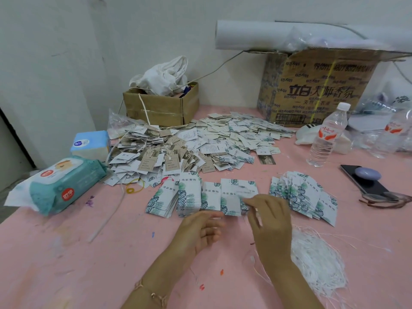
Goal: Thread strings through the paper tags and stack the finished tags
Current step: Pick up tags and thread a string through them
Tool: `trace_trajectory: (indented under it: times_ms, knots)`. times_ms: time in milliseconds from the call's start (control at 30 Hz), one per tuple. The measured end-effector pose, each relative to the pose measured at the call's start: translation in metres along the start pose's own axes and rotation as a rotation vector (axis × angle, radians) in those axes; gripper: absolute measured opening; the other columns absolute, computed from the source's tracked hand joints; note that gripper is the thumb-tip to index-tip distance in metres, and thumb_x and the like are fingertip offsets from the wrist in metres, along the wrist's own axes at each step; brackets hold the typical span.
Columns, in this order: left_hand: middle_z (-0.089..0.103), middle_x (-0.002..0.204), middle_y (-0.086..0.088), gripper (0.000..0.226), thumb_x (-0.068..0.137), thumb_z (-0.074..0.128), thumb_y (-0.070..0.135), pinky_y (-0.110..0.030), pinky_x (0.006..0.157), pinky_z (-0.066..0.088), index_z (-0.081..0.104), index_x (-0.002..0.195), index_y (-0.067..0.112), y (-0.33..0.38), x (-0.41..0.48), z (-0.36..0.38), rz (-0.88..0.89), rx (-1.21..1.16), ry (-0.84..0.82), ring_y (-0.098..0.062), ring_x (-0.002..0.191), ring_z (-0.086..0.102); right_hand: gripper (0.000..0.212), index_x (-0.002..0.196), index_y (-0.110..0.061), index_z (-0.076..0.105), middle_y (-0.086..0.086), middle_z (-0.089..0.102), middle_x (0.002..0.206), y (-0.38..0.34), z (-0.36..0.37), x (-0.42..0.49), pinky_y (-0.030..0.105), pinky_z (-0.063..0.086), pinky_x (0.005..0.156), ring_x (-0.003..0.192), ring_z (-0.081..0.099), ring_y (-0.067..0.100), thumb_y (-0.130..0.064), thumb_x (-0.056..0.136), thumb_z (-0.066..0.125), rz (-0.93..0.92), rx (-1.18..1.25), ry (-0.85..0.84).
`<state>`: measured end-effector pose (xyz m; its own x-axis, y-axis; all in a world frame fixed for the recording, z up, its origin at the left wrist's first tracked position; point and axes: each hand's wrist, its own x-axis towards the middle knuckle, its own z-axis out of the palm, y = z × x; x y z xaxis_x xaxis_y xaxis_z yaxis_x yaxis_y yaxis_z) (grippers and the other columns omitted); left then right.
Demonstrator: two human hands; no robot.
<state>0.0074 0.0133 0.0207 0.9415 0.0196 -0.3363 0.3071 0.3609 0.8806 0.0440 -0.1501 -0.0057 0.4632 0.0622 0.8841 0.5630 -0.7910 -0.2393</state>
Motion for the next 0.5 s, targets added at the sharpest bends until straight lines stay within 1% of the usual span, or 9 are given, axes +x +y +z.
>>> trace_trajectory:
  times_ms: [100,167,200,233,300,367,433,467,500]
  knots:
    - [0.071,0.083,-0.014,0.039,0.099,0.047,0.031,-0.024,0.058,0.053,0.067,0.103,-0.003,-0.001,0.000,0.002,0.042,0.015,-0.057,-0.016,0.059,0.062,0.018,0.089,-0.009,0.073,0.001,0.061,0.087,-0.016,0.003,-0.002,0.020,0.042,0.078,0.086,0.050,0.016,-0.017,0.090,0.057,-0.120,0.170,-0.116]
    - [0.066,0.087,-0.020,0.043,0.093,0.051,0.035,-0.031,0.071,0.054,0.063,0.098,-0.006,-0.004,0.000,0.000,0.109,0.031,-0.065,-0.021,0.071,0.065,0.011,0.090,-0.010,0.072,-0.002,0.056,0.093,-0.023,0.007,-0.005,0.023,0.044,0.071,0.086,0.050,0.014,-0.015,0.082,0.065,-0.155,0.255,-0.258]
    - [0.067,0.090,-0.023,0.040,0.094,0.053,0.031,-0.036,0.080,0.053,0.064,0.098,-0.007,-0.005,0.000,0.000,0.146,0.052,-0.049,-0.025,0.080,0.065,0.017,0.094,-0.011,0.070,-0.004,0.052,0.098,-0.025,0.009,-0.006,0.023,0.044,0.071,0.089,0.050,0.013,-0.012,0.077,0.071,-0.152,0.276,-0.330]
    - [0.070,0.092,-0.022,0.034,0.095,0.054,0.026,-0.039,0.084,0.051,0.067,0.098,-0.005,-0.006,0.001,-0.002,0.184,0.075,-0.008,-0.027,0.085,0.065,0.027,0.099,-0.014,0.067,-0.006,0.049,0.103,-0.025,0.010,-0.008,0.022,0.045,0.074,0.093,0.049,0.013,-0.013,0.074,0.075,-0.138,0.295,-0.384]
    - [0.075,0.090,-0.012,0.023,0.097,0.053,0.019,-0.033,0.077,0.053,0.072,0.092,0.007,-0.008,0.005,-0.003,0.265,0.077,0.103,-0.023,0.083,0.068,0.036,0.111,-0.020,0.058,-0.007,0.046,0.112,-0.023,0.009,-0.008,0.017,0.042,0.086,0.103,0.048,0.010,-0.028,0.079,0.071,-0.074,0.316,-0.412]
    - [0.076,0.092,-0.009,0.024,0.098,0.051,0.017,-0.029,0.071,0.056,0.074,0.090,0.014,-0.005,0.006,-0.005,0.332,-0.005,0.191,-0.019,0.083,0.071,0.042,0.121,-0.023,0.051,-0.007,0.045,0.122,-0.023,0.008,-0.006,0.015,0.036,0.099,0.114,0.045,0.007,-0.038,0.084,0.064,0.006,0.292,-0.396]
    - [0.076,0.096,-0.011,0.026,0.099,0.050,0.017,-0.035,0.076,0.056,0.075,0.091,0.016,-0.002,0.008,-0.008,0.380,-0.075,0.258,-0.020,0.088,0.072,0.050,0.131,-0.025,0.047,-0.007,0.046,0.135,-0.020,0.011,-0.004,0.024,0.033,0.107,0.126,0.042,0.010,-0.030,0.086,0.069,0.061,0.218,-0.424]
    - [0.077,0.093,-0.006,0.029,0.099,0.050,0.016,-0.034,0.076,0.056,0.077,0.089,0.021,-0.001,0.008,-0.009,0.399,-0.095,0.288,-0.016,0.087,0.072,0.057,0.138,-0.028,0.041,-0.010,0.040,0.144,-0.020,0.013,-0.005,0.027,0.028,0.111,0.134,0.035,0.009,-0.024,0.088,0.068,0.076,0.179,-0.483]
    - [0.077,0.086,0.002,0.033,0.099,0.051,0.015,-0.029,0.071,0.055,0.078,0.084,0.027,-0.001,0.008,-0.009,0.411,-0.110,0.317,-0.008,0.080,0.071,0.064,0.144,-0.033,0.029,-0.017,0.026,0.151,-0.019,0.015,-0.005,0.027,0.018,0.116,0.142,0.021,0.006,-0.021,0.091,0.063,0.070,0.150,-0.570]
